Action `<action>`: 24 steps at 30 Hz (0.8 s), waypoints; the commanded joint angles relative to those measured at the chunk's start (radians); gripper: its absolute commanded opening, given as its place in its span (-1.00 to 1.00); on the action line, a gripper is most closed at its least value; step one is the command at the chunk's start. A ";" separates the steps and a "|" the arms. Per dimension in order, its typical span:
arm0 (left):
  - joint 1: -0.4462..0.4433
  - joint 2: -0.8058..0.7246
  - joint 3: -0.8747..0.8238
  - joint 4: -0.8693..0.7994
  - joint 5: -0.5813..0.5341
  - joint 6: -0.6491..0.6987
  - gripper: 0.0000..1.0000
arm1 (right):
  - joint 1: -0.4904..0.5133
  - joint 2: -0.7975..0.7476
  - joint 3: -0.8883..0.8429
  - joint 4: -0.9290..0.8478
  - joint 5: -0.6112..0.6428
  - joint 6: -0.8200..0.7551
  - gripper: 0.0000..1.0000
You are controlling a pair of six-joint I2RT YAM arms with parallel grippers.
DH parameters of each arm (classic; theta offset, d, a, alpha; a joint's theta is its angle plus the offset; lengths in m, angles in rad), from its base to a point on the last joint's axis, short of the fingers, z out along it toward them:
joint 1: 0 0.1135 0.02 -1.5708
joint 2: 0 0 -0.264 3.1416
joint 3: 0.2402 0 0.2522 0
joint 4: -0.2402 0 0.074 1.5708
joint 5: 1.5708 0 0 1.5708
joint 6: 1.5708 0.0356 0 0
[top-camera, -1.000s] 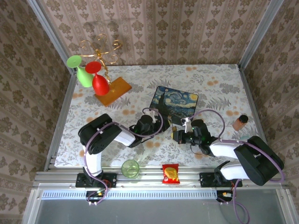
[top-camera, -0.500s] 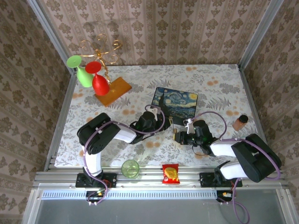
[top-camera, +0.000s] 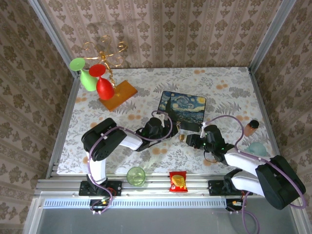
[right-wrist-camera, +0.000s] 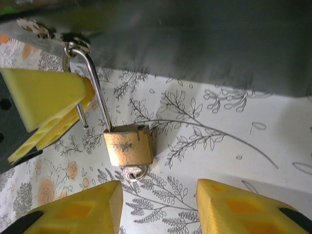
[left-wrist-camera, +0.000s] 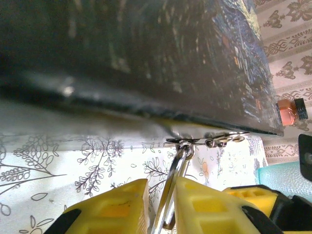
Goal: Unlock the padlock with the key
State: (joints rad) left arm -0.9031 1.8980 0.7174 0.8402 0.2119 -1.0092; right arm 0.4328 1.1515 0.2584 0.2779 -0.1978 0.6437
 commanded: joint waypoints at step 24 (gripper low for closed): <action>0.008 -0.226 -0.105 -0.083 -0.070 0.035 -0.35 | 0.119 0.289 0.232 0.022 0.141 -0.140 -0.36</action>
State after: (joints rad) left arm -0.9016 1.6497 0.6079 0.7265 0.1341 -0.9710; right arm 0.5465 1.4216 0.4759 0.3065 -0.0807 0.5320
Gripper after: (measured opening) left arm 0.326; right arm 0.324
